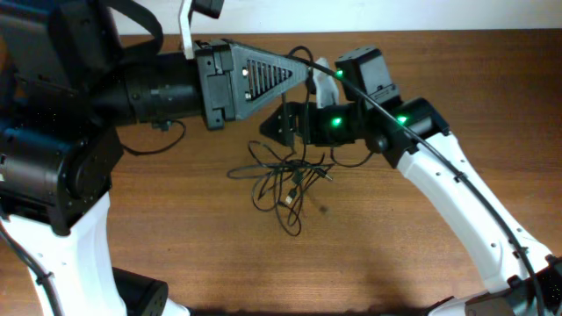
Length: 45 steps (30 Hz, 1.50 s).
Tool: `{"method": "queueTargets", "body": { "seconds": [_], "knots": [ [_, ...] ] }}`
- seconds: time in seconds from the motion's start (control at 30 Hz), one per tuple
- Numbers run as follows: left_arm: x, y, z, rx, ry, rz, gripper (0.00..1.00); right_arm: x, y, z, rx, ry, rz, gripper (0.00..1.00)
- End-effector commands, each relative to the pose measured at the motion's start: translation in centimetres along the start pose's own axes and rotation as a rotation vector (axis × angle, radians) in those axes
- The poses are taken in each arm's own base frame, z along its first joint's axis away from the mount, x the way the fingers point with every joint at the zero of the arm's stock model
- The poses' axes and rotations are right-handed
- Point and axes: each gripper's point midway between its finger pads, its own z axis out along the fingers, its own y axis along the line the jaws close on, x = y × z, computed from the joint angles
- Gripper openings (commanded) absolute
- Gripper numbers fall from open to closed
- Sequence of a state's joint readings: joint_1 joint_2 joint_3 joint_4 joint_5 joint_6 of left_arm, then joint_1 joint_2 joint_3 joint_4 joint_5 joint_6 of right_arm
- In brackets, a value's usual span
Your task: Untangle cables
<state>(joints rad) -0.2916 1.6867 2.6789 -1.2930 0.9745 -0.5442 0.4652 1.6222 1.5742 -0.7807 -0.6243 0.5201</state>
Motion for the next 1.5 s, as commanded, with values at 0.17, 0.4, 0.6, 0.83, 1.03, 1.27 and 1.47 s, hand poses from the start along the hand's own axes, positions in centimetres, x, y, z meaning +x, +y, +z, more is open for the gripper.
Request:
{"method": "queueTargets", "body": {
  "seconds": [0.17,0.4,0.6,0.83,1.03,1.27,1.47],
  "knots": [
    [-1.6,9.8,-3.2,-0.567,-0.197,-0.104,0.00,-0.1,-4.7,-10.7,0.299,-0.211,0.124,0.98],
    [-2.3,8.4,-2.5,-0.476,-0.233,-0.183,0.00,1.9,-0.7,-9.8,0.178,-0.137,-0.024,0.98],
    [-2.1,6.1,-1.4,-0.340,-0.189,-0.189,0.00,1.4,2.2,-6.0,0.103,-0.117,-0.129,0.98],
    [-1.8,5.1,-1.0,-0.275,-0.173,-0.283,0.00,0.3,3.6,-2.6,0.053,-0.119,-0.189,0.98],
    [-2.5,3.9,-0.7,-0.214,-0.179,-0.269,0.00,1.7,2.0,1.2,0.086,-0.021,-0.188,0.82],
    [-3.1,4.4,-1.5,-0.230,-0.208,-0.271,0.00,1.8,-2.0,1.5,0.268,-0.014,-0.148,0.27],
    [-4.4,5.3,-5.1,-0.251,-0.283,-0.284,0.00,2.3,-6.1,-0.2,0.503,-0.019,-0.122,0.04]
  ]
}}
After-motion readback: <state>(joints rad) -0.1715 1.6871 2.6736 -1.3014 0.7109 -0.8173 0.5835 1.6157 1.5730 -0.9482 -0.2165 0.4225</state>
